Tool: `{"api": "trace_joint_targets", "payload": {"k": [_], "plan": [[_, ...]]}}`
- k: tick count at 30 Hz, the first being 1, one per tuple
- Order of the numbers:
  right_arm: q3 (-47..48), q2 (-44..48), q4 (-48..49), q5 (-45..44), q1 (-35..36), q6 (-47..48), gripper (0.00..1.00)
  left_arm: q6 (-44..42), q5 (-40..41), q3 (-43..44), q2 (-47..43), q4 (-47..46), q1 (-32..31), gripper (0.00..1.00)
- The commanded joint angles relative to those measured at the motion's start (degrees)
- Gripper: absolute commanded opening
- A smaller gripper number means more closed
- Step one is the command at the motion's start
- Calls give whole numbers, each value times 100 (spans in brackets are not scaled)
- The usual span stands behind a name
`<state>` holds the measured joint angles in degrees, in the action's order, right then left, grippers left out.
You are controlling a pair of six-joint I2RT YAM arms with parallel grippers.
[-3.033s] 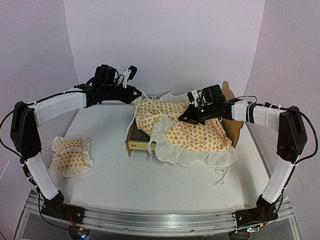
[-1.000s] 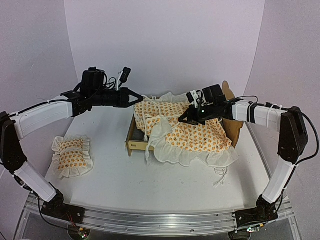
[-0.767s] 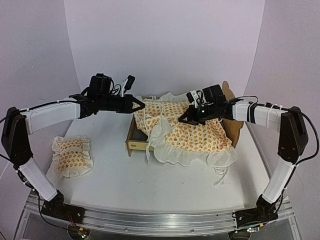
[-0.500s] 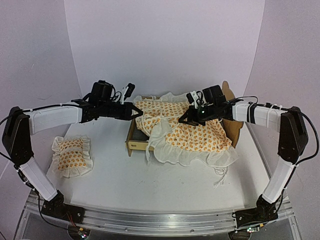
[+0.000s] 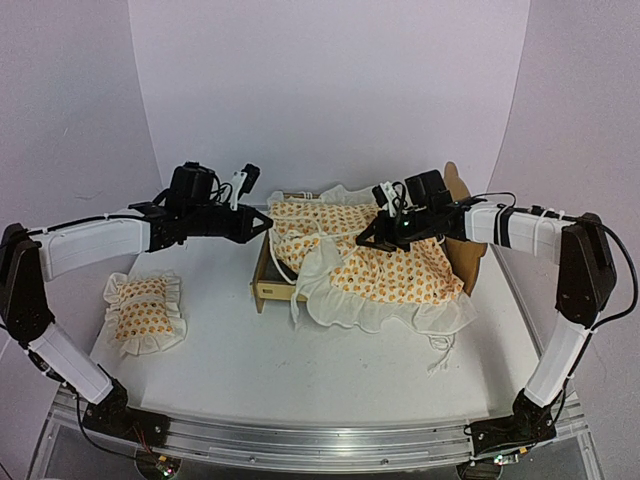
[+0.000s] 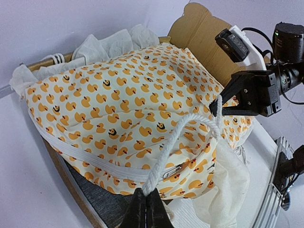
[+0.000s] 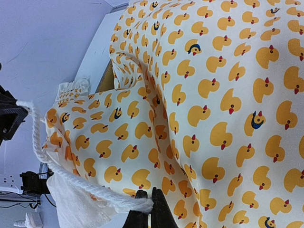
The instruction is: Set up the pet bed
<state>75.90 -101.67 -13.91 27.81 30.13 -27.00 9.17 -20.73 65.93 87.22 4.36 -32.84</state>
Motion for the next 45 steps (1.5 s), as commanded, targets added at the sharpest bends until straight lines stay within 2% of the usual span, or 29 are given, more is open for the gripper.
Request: {"api": "trace_joint_targets", "payload": {"k": [1, 13, 16, 22, 36, 40, 45], "plan": [[15, 261, 301, 57, -33, -40, 0, -345, 182, 336, -208, -202, -12, 0], [-5, 246, 328, 70, -33, -51, 0, -729, 424, 766, 20, -91, -12, 0], [13, 235, 328, 92, -28, -57, 0, -782, 234, 784, 86, -79, -12, 0], [-33, 270, 354, 93, -33, -64, 0, -413, -216, 396, 158, -201, -196, 0], [-160, 334, 424, 110, -33, -104, 0, -216, 544, -618, 126, -570, -557, 0], [-154, 299, 462, 143, -33, -141, 0, -365, 936, -591, 170, -577, -557, 0], [-150, 288, 494, 171, -30, -182, 0, -234, 537, -443, 495, -513, -565, 4]]}}
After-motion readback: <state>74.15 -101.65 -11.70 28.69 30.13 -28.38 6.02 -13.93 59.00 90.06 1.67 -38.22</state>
